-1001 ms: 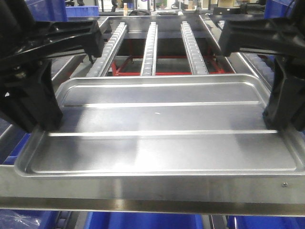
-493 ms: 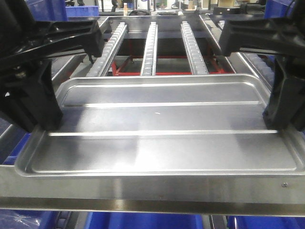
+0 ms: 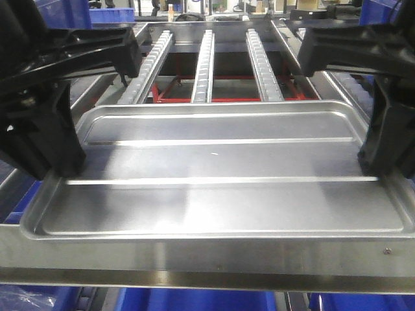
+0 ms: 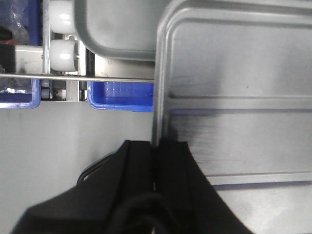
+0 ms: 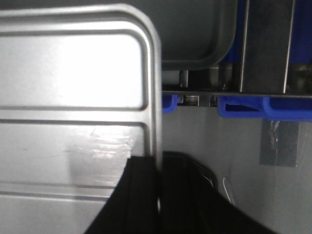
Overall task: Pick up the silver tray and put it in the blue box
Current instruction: 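Hold the tray level in both grippers while the base turns away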
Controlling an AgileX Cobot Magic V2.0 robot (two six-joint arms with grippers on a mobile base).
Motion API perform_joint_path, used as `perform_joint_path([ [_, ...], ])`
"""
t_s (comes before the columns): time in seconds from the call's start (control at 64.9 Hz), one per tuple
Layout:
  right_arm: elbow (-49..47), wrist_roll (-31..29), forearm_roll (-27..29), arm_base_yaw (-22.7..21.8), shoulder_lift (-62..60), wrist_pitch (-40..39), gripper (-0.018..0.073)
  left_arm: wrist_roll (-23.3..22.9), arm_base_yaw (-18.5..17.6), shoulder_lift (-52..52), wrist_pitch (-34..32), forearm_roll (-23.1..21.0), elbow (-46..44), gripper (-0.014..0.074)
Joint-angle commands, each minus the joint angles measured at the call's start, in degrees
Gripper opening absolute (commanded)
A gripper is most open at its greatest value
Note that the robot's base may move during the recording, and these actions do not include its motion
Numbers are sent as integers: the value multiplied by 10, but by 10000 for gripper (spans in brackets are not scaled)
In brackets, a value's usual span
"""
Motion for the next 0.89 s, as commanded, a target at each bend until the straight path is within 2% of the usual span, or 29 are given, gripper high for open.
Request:
perform_joint_path([
  [0.0,-12,2,-37,-1,-16,12,59,-3,-2,-19,15,27,-11,-104],
  [0.878,-12,2,-37,-1,-16,14,59,-3,-2,-17,14,27,-11,-104],
])
